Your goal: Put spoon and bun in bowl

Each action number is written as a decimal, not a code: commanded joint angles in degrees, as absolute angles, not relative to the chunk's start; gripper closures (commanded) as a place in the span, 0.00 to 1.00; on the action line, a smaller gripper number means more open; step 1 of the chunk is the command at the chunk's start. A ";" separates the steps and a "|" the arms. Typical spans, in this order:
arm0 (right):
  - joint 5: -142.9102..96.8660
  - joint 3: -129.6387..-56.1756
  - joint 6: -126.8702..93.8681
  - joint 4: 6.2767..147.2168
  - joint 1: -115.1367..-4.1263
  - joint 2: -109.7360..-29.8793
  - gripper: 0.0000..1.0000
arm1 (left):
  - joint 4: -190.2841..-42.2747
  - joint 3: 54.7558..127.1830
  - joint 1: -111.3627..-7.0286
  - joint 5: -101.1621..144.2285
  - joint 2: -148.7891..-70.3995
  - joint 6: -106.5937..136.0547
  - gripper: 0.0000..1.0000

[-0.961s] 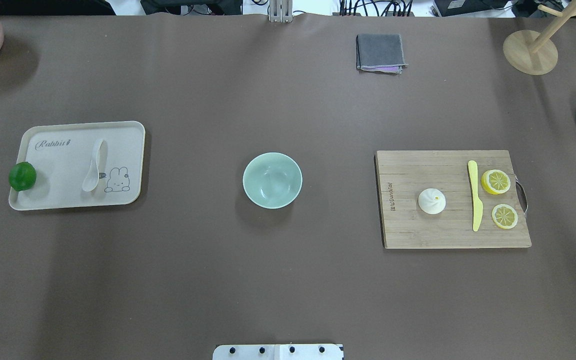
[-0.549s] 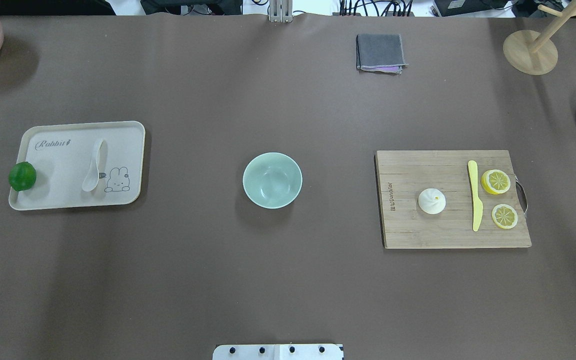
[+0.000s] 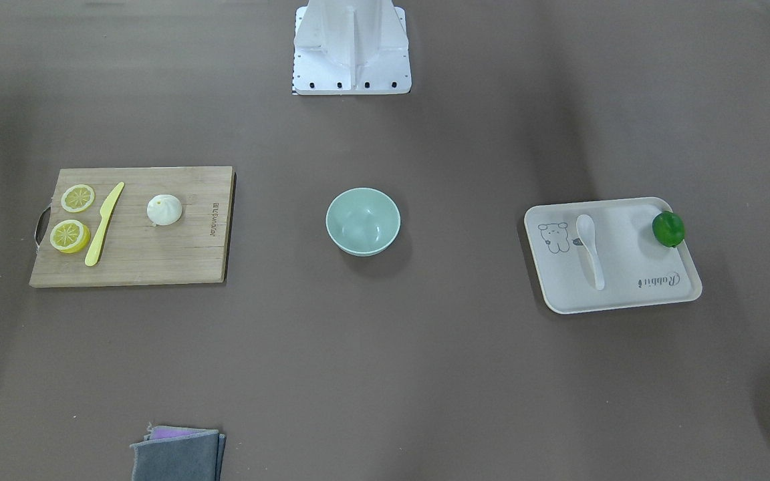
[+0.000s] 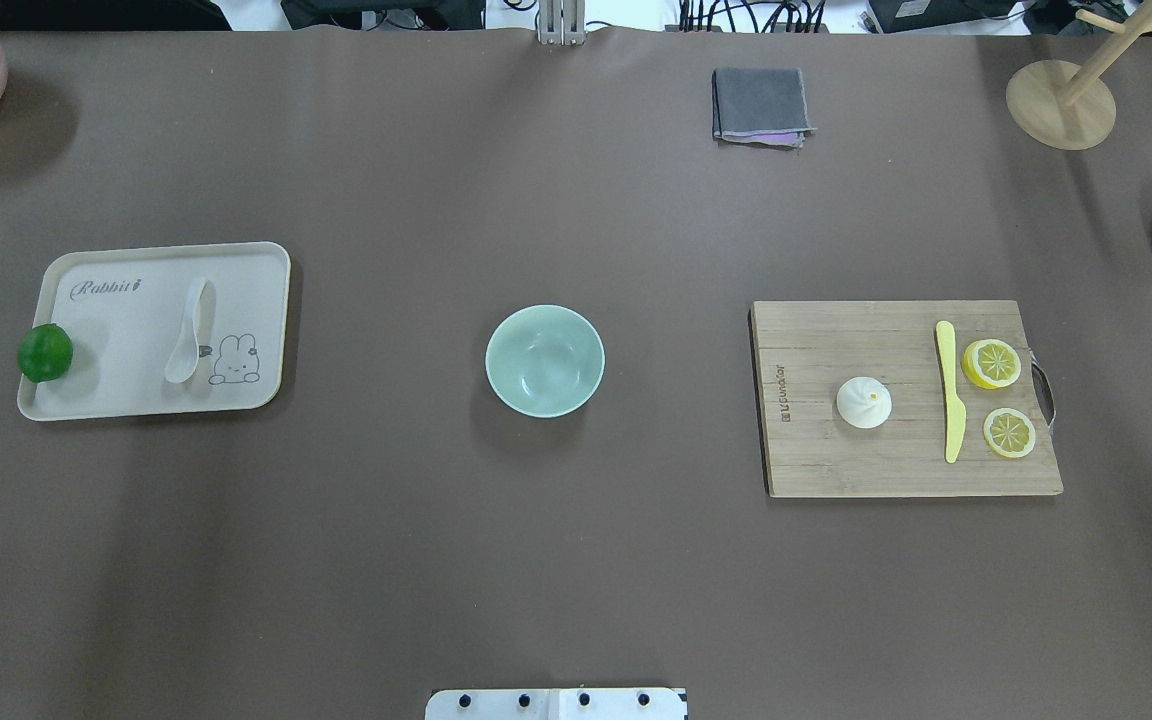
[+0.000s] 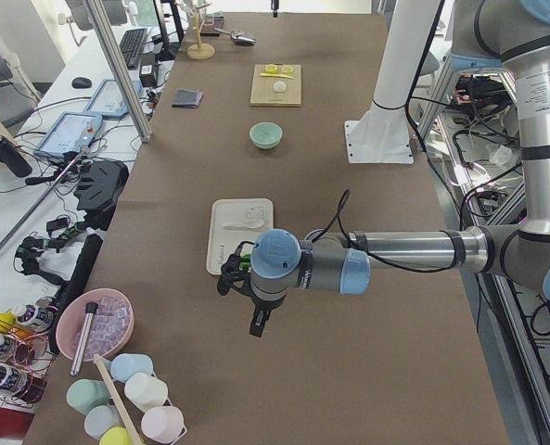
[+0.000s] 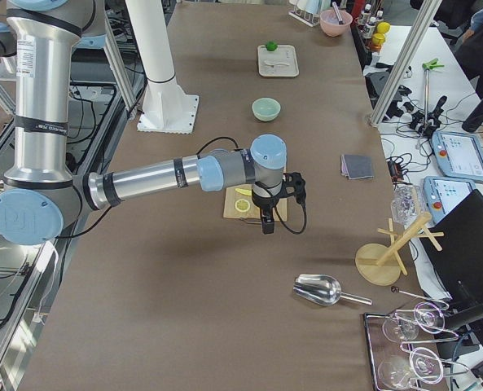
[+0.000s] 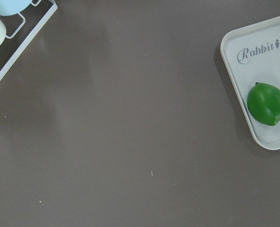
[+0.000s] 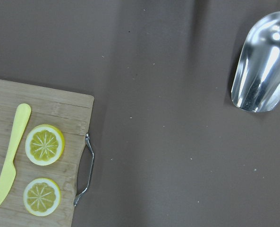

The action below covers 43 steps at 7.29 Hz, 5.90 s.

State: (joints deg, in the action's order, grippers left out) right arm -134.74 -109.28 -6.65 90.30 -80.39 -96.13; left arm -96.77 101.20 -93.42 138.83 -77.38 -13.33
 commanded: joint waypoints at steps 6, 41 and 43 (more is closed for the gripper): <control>-135.00 -101.78 -0.61 90.35 -87.19 -97.91 0.00 | -87.19 103.01 -94.39 132.71 -81.47 -13.54 0.02; -109.43 -91.14 -77.43 78.49 -30.59 -47.37 0.69 | -101.95 95.54 -51.16 126.76 -101.95 47.10 0.03; -107.93 -91.32 -80.40 78.40 -30.32 -47.03 0.01 | -102.04 95.36 -50.71 126.56 -101.87 47.02 0.03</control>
State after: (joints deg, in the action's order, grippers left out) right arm -108.74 -91.31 -78.48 78.45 -30.49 -47.44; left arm -101.97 95.49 -51.11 126.88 -101.90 46.89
